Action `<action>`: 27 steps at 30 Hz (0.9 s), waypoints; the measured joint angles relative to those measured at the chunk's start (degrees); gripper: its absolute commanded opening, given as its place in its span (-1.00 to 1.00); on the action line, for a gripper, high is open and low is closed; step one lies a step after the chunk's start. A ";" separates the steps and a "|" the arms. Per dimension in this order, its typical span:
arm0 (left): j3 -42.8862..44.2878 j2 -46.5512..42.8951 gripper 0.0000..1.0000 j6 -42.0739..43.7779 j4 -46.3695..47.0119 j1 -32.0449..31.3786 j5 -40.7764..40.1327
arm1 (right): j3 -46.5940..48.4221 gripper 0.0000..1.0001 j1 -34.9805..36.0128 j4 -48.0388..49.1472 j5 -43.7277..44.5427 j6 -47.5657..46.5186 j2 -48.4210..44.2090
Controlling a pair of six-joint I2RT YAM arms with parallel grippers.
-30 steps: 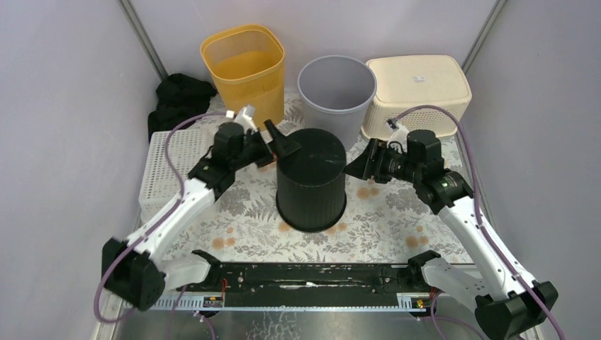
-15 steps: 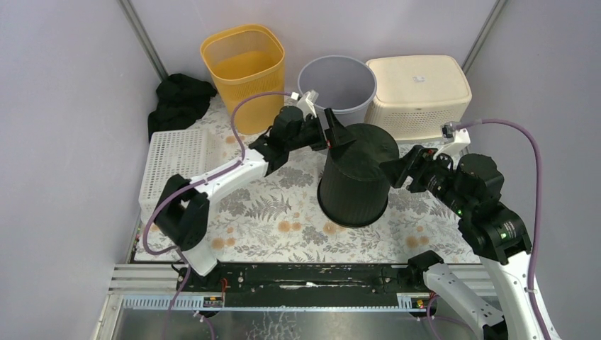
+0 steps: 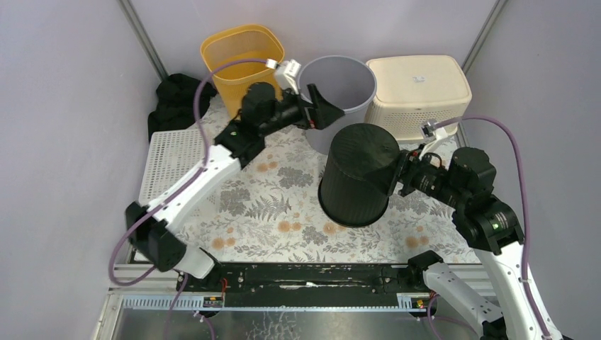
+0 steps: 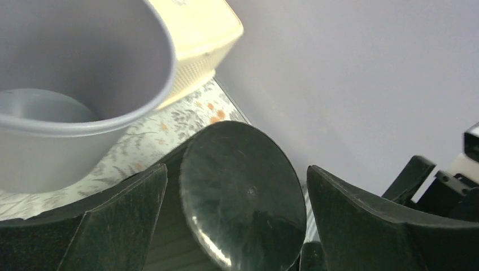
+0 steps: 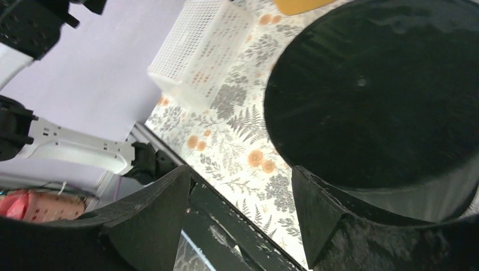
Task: Turn the large container upside down
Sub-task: Move the container to the center of the board.
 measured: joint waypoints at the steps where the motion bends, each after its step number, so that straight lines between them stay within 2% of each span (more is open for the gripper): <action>1: -0.46 -1.90 1.00 0.11 -0.92 0.74 -0.68 | 0.00 0.45 0.00 0.33 -1.46 -0.26 0.39; 6: -2.25 -11.87 1.00 1.40 -8.35 3.72 -5.51 | 0.44 0.43 0.00 0.90 -5.75 -1.75 5.38; 12: -3.34 -20.94 1.00 4.31 -16.41 3.52 -10.14 | 5.01 0.44 1.64 0.26 -7.93 -3.58 15.72; 15: -4.35 -24.06 1.00 5.40 -19.96 3.52 -12.55 | 10.56 0.43 8.04 -1.75 -5.51 -5.01 21.14; 20: -5.05 -25.81 1.00 6.16 -24.13 3.54 -14.95 | 21.24 0.43 23.91 -4.15 1.01 -8.15 31.54; 27: -5.62 -28.13 1.00 6.95 -28.55 3.54 -17.77 | 23.98 0.44 36.87 -10.10 14.10 -10.78 43.93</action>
